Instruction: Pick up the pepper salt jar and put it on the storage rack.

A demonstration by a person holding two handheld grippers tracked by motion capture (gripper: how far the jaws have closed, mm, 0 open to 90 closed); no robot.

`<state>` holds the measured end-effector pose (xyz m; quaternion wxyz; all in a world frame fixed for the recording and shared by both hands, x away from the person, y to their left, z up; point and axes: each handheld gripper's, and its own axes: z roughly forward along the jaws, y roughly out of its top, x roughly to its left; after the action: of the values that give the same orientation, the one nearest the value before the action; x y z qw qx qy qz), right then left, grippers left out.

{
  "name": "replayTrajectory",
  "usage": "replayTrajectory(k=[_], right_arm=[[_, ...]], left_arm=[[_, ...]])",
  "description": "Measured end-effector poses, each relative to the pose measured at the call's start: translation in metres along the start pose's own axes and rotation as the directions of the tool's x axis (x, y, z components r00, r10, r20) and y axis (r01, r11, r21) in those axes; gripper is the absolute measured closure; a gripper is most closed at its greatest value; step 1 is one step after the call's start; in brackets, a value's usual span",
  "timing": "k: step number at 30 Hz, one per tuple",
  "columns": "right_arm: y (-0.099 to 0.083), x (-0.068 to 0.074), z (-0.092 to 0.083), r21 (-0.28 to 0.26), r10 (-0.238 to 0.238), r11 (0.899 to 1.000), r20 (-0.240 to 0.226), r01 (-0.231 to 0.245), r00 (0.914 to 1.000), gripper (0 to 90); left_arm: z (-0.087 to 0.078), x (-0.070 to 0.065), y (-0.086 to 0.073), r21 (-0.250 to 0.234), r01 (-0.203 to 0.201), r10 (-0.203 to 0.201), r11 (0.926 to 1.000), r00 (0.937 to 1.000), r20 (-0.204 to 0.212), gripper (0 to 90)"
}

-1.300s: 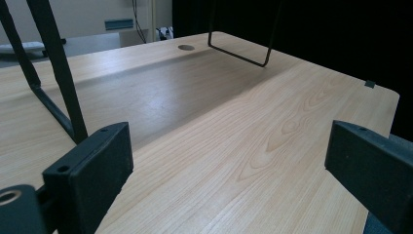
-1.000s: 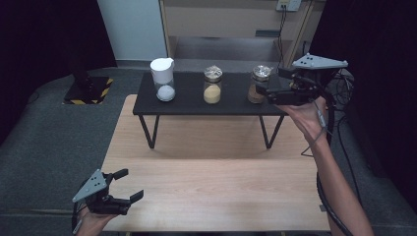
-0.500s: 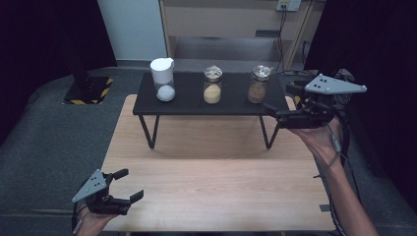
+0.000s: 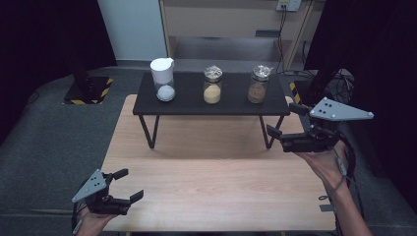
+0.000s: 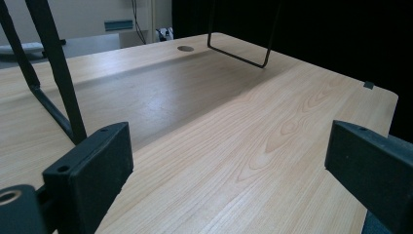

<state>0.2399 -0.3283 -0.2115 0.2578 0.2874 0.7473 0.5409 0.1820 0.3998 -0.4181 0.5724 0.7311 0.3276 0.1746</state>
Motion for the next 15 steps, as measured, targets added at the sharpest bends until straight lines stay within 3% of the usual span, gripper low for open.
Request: replayTrajectory(k=[15], right_arm=[[-0.035,0.016,-0.012,0.004,0.005,1.0,-0.039,-0.005,0.9992,8.1]], left_arm=[[0.0,0.0,0.0,0.0,0.0,0.0,1.0,1.0,-0.001,2.7]])
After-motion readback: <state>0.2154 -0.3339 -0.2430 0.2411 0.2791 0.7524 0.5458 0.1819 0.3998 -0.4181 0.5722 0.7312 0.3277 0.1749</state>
